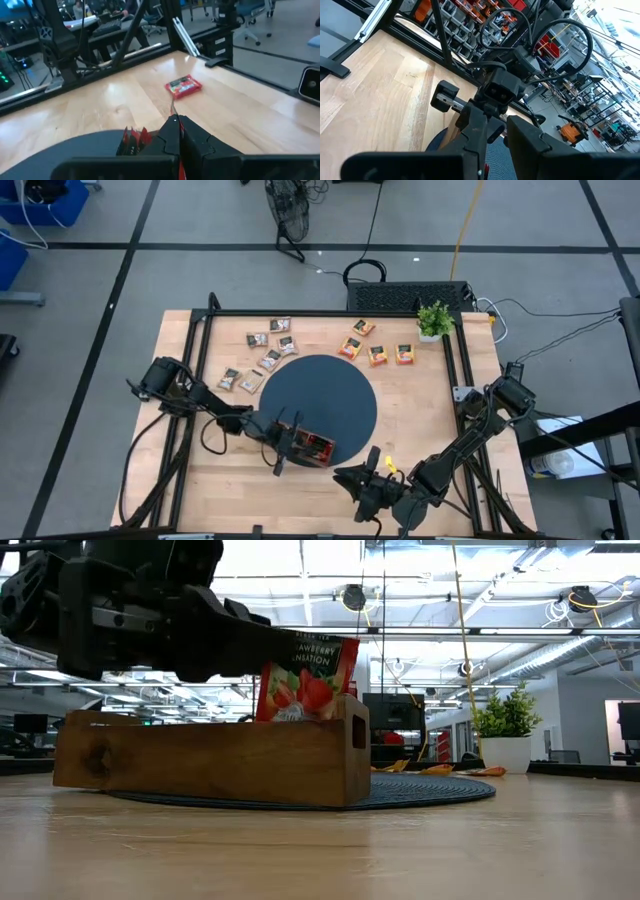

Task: Pick & Place Tea
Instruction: Put the red tea bag into the right section of the wooden organizer

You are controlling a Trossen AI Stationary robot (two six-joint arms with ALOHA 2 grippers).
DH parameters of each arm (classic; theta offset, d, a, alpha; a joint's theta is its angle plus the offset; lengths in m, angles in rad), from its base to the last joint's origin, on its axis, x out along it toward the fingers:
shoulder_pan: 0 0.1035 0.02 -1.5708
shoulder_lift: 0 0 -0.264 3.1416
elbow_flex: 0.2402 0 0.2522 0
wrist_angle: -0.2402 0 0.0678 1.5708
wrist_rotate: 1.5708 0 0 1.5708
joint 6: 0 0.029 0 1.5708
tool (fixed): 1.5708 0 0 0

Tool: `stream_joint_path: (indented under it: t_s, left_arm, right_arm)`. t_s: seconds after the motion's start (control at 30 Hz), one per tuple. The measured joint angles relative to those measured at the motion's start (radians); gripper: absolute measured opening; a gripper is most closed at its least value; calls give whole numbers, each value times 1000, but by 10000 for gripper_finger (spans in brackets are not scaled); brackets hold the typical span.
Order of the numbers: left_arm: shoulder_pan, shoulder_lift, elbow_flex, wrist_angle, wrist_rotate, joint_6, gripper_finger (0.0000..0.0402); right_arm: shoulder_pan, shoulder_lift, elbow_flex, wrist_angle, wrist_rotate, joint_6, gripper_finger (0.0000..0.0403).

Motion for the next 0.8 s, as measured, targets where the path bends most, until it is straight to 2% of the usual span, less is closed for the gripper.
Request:
stream_joint_path:
  t_s: [0.17, 0.6, 0.8]
  left_arm:
    - [3, 0, 0, -7, -4, -20, 5]
    - [20, 0, 0, 2, -14, -122, 51]
    - [18, 0, 0, 10, -89, -118, 79]
  right_arm:
    - [0, 0, 0, 0, 0, 0, 61]
    - [0, 0, 0, 0, 0, -1, 61]
    - [0, 0, 0, -1, 0, -1, 61]
